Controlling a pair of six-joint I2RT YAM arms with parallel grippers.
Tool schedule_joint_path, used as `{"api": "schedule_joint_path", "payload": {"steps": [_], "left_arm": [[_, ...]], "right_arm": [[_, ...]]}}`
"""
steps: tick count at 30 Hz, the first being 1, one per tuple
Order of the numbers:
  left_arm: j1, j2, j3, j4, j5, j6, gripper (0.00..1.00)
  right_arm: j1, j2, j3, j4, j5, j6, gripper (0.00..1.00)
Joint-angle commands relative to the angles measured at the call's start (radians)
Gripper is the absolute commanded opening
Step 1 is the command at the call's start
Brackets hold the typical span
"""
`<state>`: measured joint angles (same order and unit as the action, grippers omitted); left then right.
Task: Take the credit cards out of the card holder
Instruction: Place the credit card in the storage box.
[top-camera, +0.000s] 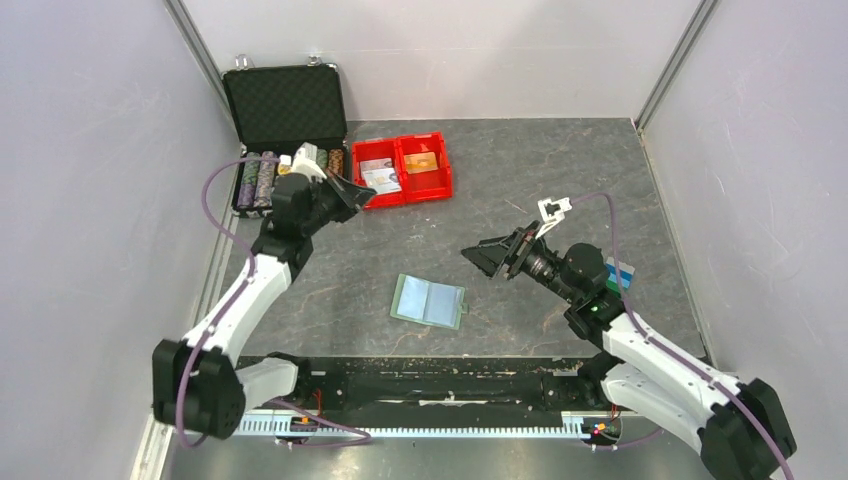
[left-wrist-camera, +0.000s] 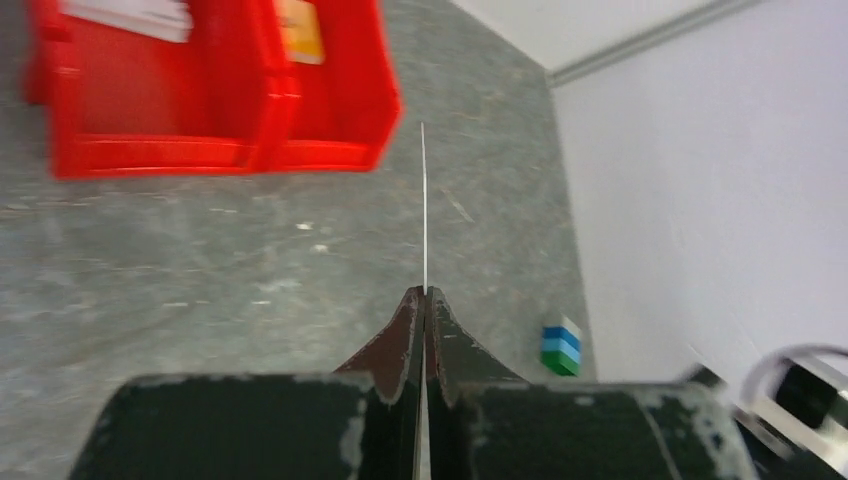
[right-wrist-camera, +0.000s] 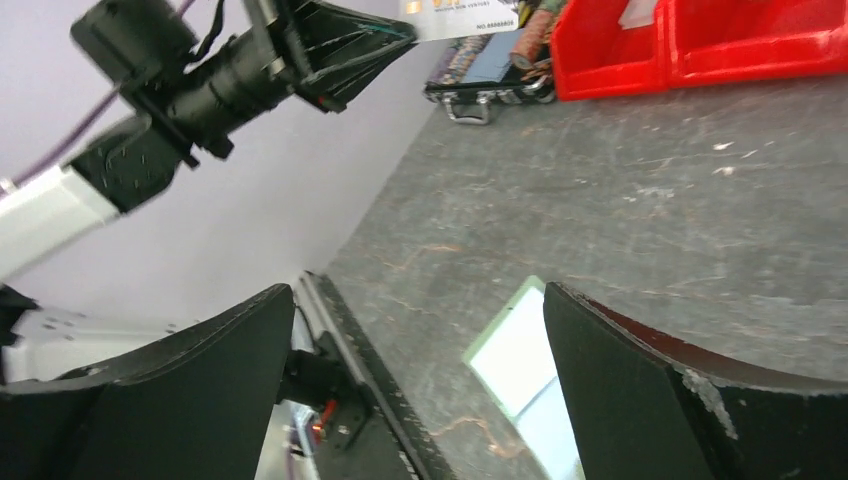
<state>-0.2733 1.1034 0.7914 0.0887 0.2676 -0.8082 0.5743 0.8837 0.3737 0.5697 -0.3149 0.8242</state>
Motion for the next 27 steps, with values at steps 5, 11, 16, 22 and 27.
{"api": "schedule_joint_path", "payload": {"steps": [5, 11, 16, 22, 27], "left_arm": [[0.156, 0.276, 0.169, -0.077, 0.027, 0.147, 0.02], [0.167, 0.488, 0.326, -0.082, 0.026, 0.195, 0.02], [0.167, 0.634, 0.464, -0.083, 0.028, 0.208, 0.02], [0.167, 0.798, 0.633, -0.179, 0.007, 0.245, 0.02], [0.166, 0.886, 0.738, -0.209, 0.022, 0.252, 0.02]], "right_arm": [[0.001, -0.144, 0.103, -0.335, 0.081, -0.258, 0.98], [0.002, -0.153, 0.140, -0.412, 0.101, -0.289, 0.98], [0.002, -0.172, 0.167, -0.461, 0.140, -0.337, 0.98], [0.001, -0.161, 0.195, -0.513, 0.186, -0.356, 0.98], [0.002, -0.148, 0.194, -0.514, 0.186, -0.349, 0.98]]}}
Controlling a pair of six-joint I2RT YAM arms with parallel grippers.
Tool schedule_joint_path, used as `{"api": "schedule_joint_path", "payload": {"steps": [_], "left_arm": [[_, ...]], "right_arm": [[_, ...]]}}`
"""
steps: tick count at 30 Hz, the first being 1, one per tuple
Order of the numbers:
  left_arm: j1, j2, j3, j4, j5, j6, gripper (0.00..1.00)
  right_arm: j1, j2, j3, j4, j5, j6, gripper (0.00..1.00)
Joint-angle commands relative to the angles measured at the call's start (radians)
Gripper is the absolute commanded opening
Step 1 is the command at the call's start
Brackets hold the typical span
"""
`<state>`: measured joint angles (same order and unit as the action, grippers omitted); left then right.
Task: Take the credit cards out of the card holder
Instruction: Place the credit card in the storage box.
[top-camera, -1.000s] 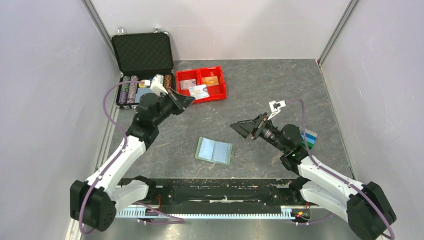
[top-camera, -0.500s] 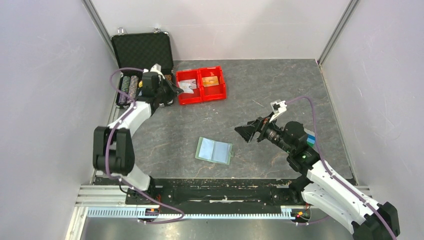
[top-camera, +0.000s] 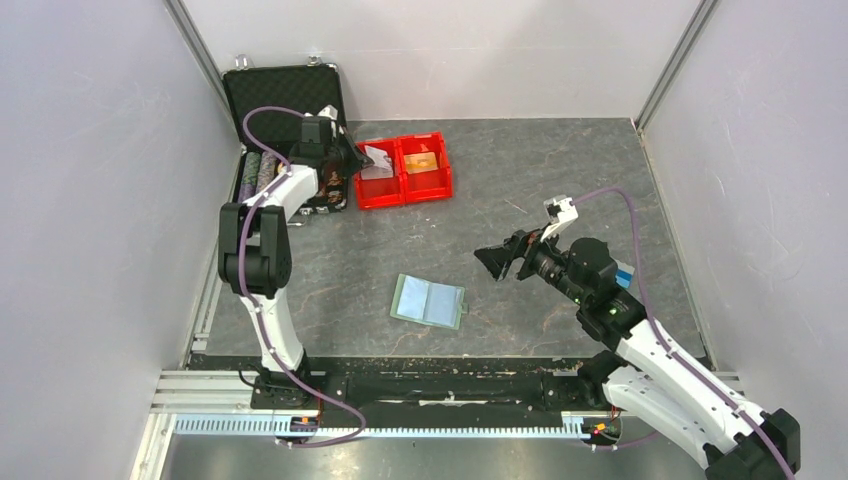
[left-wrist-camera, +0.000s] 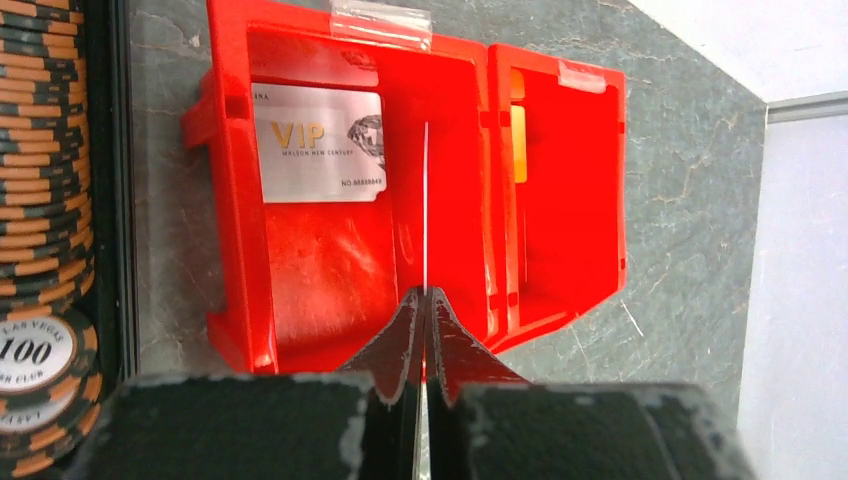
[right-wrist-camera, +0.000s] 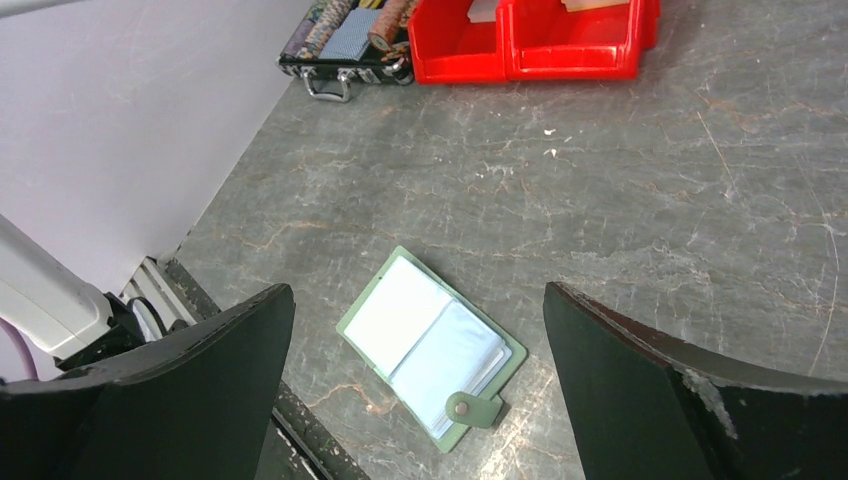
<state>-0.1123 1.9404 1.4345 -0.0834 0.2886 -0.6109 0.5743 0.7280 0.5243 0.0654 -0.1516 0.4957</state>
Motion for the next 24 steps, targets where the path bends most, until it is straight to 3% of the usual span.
{"api": "schedule_joint_path", "payload": {"steps": [1, 24], "left_arm": [[0.005, 0.064, 0.108, -0.037, -0.004, 0.055, 0.02], [-0.002, 0.216, 0.234, -0.094, -0.064, 0.123, 0.03]], "right_arm": [[0.002, 0.013, 0.045, -0.010, 0.023, -0.021, 0.98], [0.001, 0.175, 0.078, 0.044, -0.003, -0.044, 0.98]]}}
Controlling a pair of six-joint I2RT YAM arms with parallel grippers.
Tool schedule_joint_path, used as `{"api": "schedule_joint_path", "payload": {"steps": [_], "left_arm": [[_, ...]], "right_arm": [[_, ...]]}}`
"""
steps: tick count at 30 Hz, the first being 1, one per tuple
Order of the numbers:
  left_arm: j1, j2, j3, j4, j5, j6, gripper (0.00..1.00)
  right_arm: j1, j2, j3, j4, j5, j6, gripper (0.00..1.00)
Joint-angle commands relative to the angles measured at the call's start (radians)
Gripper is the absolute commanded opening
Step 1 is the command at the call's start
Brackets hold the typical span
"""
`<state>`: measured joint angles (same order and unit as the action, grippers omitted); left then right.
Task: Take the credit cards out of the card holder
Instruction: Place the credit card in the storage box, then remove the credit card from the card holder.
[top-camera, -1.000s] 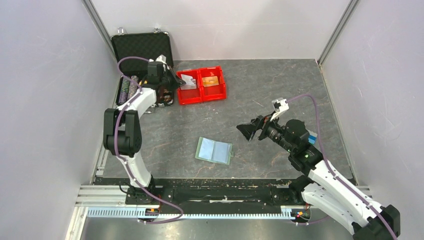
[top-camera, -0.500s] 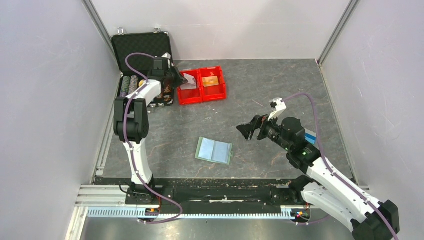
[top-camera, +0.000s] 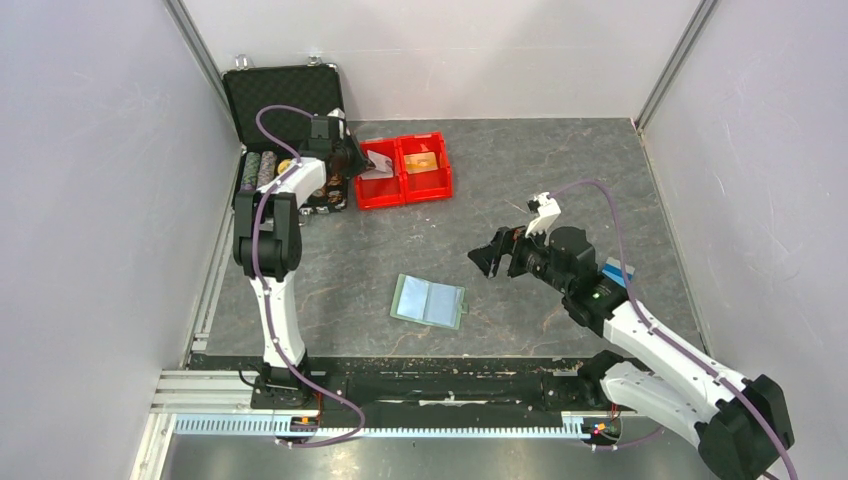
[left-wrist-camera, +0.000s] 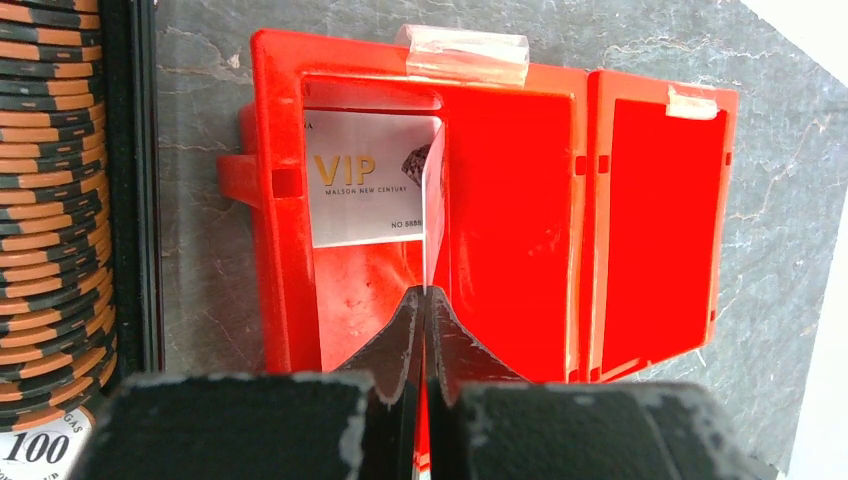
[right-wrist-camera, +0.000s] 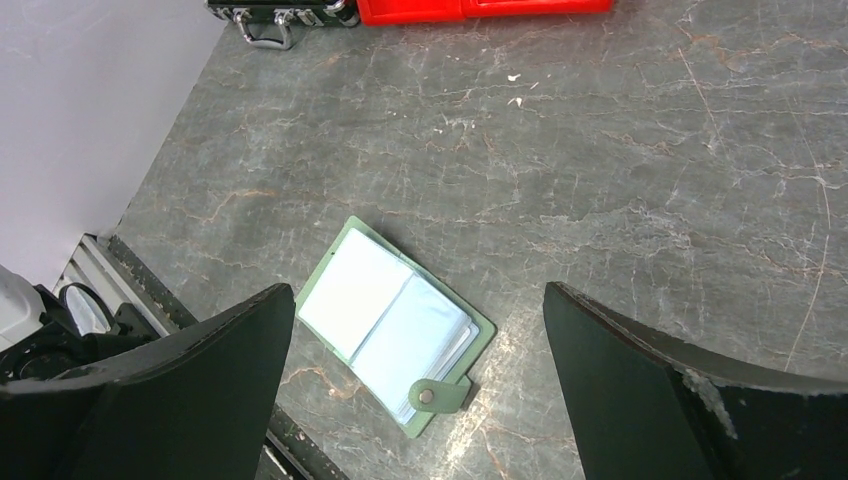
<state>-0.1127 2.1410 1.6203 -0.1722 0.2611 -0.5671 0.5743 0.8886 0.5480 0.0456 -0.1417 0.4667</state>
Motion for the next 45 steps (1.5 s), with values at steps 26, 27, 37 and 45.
{"api": "schedule_joint_path", "payload": {"steps": [26, 27, 37, 45], "left_arm": [[-0.007, -0.027, 0.194, -0.140, -0.017, 0.049, 0.43], [-0.007, -0.039, 0.200, -0.161, -0.013, 0.050, 0.43], [-0.043, -0.353, -0.059, -0.281, 0.160, 0.064, 0.45], [-0.185, -0.674, -0.474, -0.237, 0.136, 0.049, 0.48]], "right_arm": [[-0.011, 0.073, 0.071, -0.044, 0.087, 0.074, 0.98], [-0.012, 0.078, 0.077, -0.068, 0.083, 0.074, 0.98], [-0.011, 0.188, 0.066, -0.088, -0.045, 0.103, 0.93], [0.006, 0.240, 0.002, -0.073, -0.123, 0.087, 0.84]]}}
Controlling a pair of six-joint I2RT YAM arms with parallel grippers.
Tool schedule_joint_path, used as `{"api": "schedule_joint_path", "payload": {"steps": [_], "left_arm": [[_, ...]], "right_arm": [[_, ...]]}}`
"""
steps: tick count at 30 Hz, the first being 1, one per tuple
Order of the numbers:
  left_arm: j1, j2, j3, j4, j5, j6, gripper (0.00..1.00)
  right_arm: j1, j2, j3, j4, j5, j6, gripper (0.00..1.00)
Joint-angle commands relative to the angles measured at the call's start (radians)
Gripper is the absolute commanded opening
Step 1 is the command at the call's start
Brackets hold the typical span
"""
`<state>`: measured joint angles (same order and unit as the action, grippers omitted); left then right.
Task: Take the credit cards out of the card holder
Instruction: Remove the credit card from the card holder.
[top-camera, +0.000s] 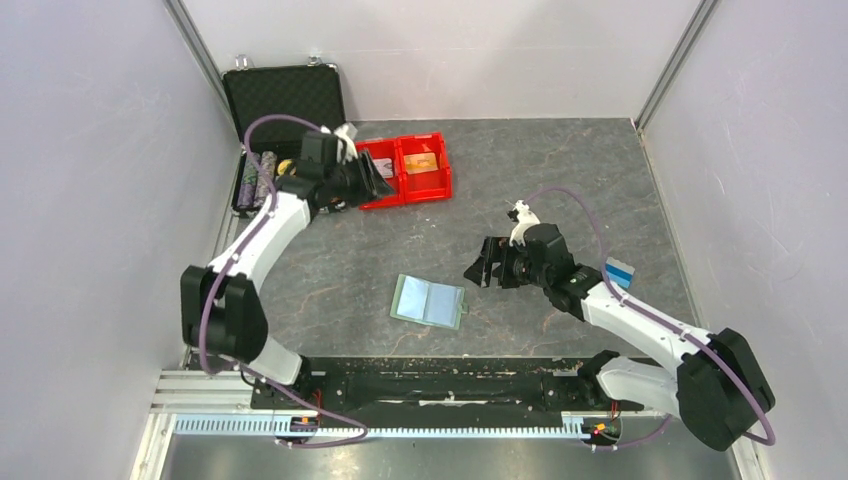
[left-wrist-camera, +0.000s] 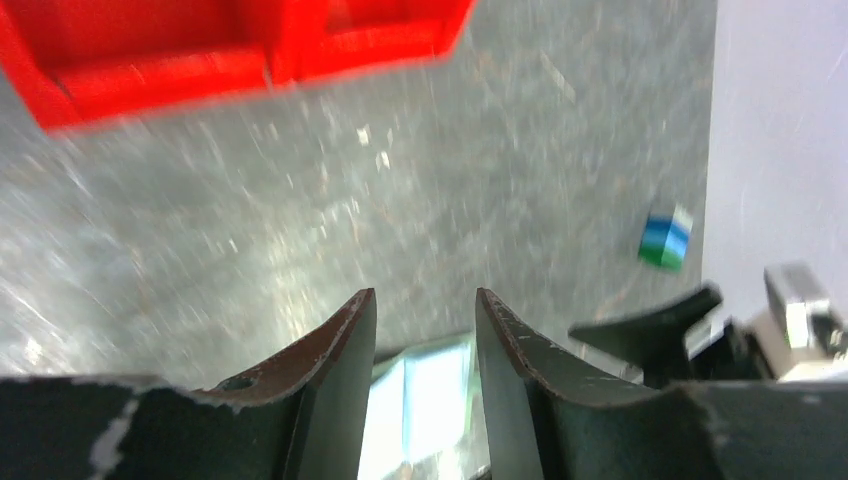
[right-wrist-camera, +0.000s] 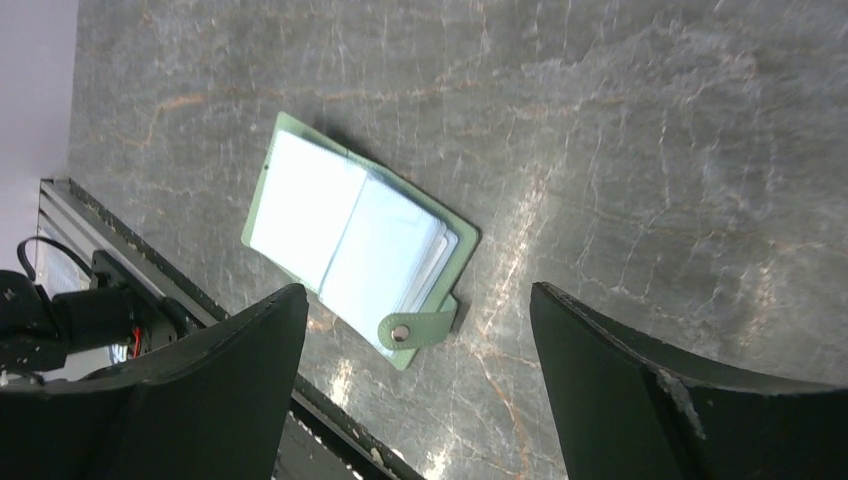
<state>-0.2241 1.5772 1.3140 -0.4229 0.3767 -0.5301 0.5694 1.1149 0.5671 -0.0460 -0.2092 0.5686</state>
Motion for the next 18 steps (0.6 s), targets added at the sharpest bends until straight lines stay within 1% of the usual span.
{"api": "schedule_joint_path", "payload": {"steps": [1, 3, 6, 9, 11, 14, 18], "left_arm": [[-0.095, -0.143, -0.216, 0.025, 0.024, 0.003, 0.49], [-0.139, -0.190, -0.288, 0.040, 0.028, -0.015, 0.49], [-0.214, -0.239, -0.383, 0.110, 0.088, -0.057, 0.49], [-0.289, -0.257, -0.462, 0.194, 0.133, -0.108, 0.48], [-0.330, -0.250, -0.499, 0.223, 0.127, -0.120, 0.48], [-0.359, -0.220, -0.552, 0.265, 0.103, -0.141, 0.46], [-0.365, -0.202, -0.615, 0.326, 0.058, -0.162, 0.42]], "right_arm": [[0.012, 0.021, -0.015, 0.008, -0.061, -0.025, 0.83], [0.011, 0.031, -0.017, 0.001, -0.076, -0.029, 0.81], [0.026, 0.037, -0.033, 0.038, -0.122, -0.011, 0.75], [0.059, 0.046, -0.042, 0.110, -0.170, 0.017, 0.71], [0.084, 0.053, -0.047, 0.147, -0.182, 0.053, 0.69], [0.147, 0.067, -0.041, 0.200, -0.164, 0.092, 0.66], [0.201, 0.115, -0.019, 0.213, -0.117, 0.132, 0.66]]}}
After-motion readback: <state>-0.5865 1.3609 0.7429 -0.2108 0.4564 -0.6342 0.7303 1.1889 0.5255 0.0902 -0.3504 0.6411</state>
